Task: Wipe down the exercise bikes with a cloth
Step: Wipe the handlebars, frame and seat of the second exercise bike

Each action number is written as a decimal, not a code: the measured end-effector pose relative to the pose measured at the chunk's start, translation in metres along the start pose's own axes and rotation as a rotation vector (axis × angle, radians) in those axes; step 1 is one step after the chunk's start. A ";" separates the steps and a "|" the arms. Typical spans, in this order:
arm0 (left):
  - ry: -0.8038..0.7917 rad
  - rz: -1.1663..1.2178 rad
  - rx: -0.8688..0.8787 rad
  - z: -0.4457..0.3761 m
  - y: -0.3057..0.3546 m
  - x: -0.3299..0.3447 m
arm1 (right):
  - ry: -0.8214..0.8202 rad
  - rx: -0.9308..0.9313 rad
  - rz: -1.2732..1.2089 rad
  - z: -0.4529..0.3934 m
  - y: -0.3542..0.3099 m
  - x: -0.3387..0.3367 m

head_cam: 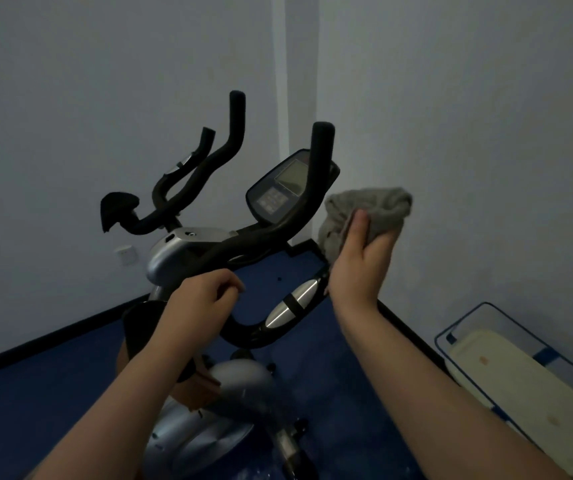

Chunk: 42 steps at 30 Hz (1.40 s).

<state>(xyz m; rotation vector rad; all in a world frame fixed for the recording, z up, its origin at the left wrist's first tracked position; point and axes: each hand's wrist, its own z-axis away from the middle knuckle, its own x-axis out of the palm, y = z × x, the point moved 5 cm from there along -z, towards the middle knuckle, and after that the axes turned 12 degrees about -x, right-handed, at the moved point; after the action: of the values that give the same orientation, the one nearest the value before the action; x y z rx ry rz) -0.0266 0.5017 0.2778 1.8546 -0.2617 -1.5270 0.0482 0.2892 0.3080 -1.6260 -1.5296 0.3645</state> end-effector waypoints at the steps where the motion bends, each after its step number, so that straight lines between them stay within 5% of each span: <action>1: 0.002 0.003 -0.003 0.000 0.001 0.000 | -0.043 -0.053 0.041 -0.003 -0.004 0.003; 6: -0.014 0.010 -0.014 0.000 0.001 0.000 | -0.437 -0.612 0.662 0.005 -0.016 -0.011; 11: -0.012 -0.003 -0.009 -0.003 0.002 0.002 | -0.766 -0.926 0.829 -0.016 -0.029 -0.017; 19: 0.291 0.125 -0.053 0.006 -0.006 -0.022 | -1.108 -1.086 0.899 0.024 -0.028 0.009; 25: 0.340 -0.166 -0.041 0.009 -0.047 -0.038 | -1.488 -0.847 0.920 0.020 -0.033 0.023; 29: 0.372 -0.112 -0.059 0.012 -0.060 -0.037 | -1.788 -0.887 1.190 0.017 -0.024 0.027; 32: 0.401 -0.070 -0.008 0.013 -0.059 -0.037 | -1.737 -0.816 1.177 0.045 -0.019 0.035; 35: 0.399 -0.116 0.054 0.014 -0.055 -0.037 | -1.410 -0.827 1.139 0.091 -0.023 0.057; 39: 0.396 -0.121 0.175 0.013 -0.056 -0.036 | -1.066 -0.604 1.186 0.119 -0.020 0.074; 42: 0.396 -0.006 0.158 0.013 -0.061 -0.036 | -1.106 -0.664 1.126 0.118 -0.024 0.059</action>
<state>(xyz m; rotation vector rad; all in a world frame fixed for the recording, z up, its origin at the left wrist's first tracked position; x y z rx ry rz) -0.0651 0.5617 0.2669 2.2353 -0.1945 -1.1353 -0.0392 0.3855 0.2751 -3.0348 -1.2711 1.7241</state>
